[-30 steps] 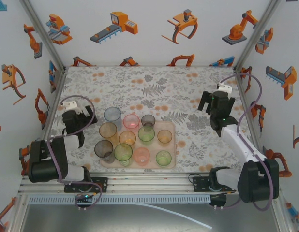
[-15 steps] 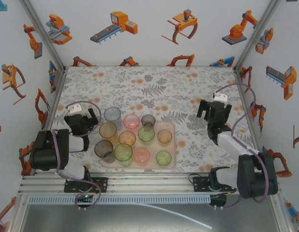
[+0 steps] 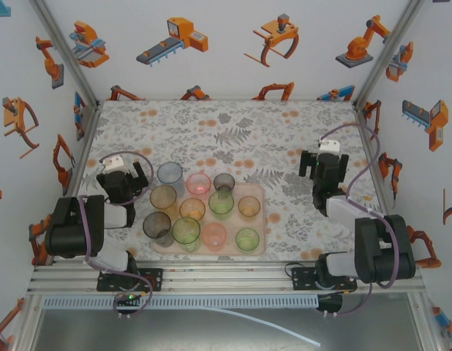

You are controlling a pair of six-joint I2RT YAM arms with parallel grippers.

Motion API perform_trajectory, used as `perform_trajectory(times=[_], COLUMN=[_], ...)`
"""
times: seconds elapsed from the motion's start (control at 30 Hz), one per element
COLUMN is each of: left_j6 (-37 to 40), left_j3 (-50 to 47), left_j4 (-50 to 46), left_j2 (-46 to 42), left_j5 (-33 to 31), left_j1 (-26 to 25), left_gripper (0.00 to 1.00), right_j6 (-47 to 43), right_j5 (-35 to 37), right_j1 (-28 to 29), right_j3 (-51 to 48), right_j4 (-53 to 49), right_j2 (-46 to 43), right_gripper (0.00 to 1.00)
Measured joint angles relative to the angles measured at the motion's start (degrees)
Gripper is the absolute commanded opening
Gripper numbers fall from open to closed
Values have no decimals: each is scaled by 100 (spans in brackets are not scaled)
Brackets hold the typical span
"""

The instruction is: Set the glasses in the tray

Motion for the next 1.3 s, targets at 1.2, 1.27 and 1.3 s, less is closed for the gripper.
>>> perform_trajectory(times=[1.2, 1.27, 1.3], left_j6=[240, 251, 251], left_j3=[455, 459, 459], left_j4=[-752, -763, -767], left_j2=[2, 2, 2], left_j5=[-26, -28, -26], left_j1=[-157, -181, -184], left_gripper=[97, 97, 97], right_j6=[319, 319, 319], right_j5=[-750, -754, -756], right_j1=[-728, -728, -728], right_j3=[-713, -713, -713], right_j4=[1681, 1681, 1683], right_j2=[1158, 1158, 1158], right_gripper=[99, 99, 99])
